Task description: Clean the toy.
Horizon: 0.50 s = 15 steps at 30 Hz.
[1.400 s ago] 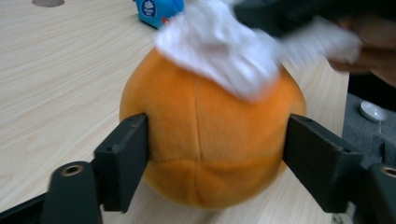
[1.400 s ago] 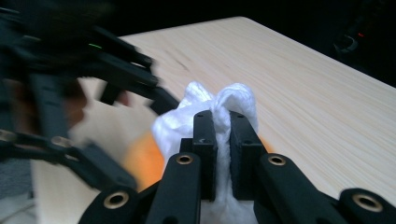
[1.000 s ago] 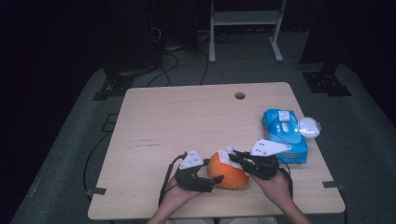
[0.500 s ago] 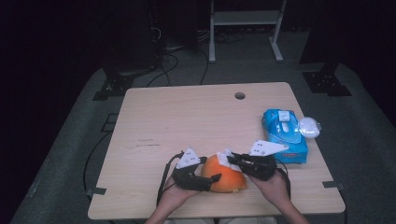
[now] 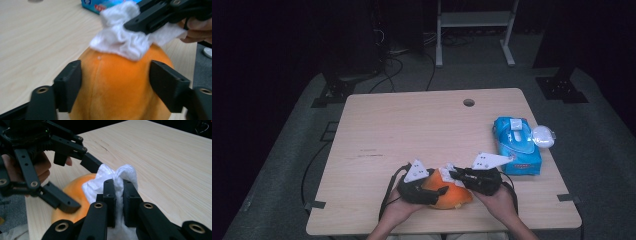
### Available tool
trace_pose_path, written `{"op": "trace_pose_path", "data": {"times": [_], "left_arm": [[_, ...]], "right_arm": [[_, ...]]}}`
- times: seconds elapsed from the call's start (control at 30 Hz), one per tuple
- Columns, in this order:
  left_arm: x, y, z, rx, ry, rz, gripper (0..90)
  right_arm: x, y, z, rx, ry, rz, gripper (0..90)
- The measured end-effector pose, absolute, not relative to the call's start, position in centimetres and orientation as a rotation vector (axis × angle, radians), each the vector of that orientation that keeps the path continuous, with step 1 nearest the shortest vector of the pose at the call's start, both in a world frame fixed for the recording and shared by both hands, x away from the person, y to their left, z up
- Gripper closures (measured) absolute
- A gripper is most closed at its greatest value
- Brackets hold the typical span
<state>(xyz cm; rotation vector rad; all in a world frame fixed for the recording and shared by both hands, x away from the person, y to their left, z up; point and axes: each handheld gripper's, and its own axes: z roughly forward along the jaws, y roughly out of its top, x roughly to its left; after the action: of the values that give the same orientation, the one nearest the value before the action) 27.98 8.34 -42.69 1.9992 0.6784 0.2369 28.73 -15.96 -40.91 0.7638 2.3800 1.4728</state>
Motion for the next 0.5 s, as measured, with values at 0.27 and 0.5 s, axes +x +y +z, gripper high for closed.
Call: {"op": "trace_pose_path", "data": {"times": [0.27,0.5], "left_arm": [[28.6,9.6,-42.6,1.98,0.713,0.205,24.4],[28.6,9.6,-42.8,2.012,0.71,0.196,32.0]], "right_arm": [[29.1,-17.7,-41.4,0.862,2.352,1.474,81.9],[29.0,-17.0,-41.5,0.821,2.372,1.499,81.9]]}}
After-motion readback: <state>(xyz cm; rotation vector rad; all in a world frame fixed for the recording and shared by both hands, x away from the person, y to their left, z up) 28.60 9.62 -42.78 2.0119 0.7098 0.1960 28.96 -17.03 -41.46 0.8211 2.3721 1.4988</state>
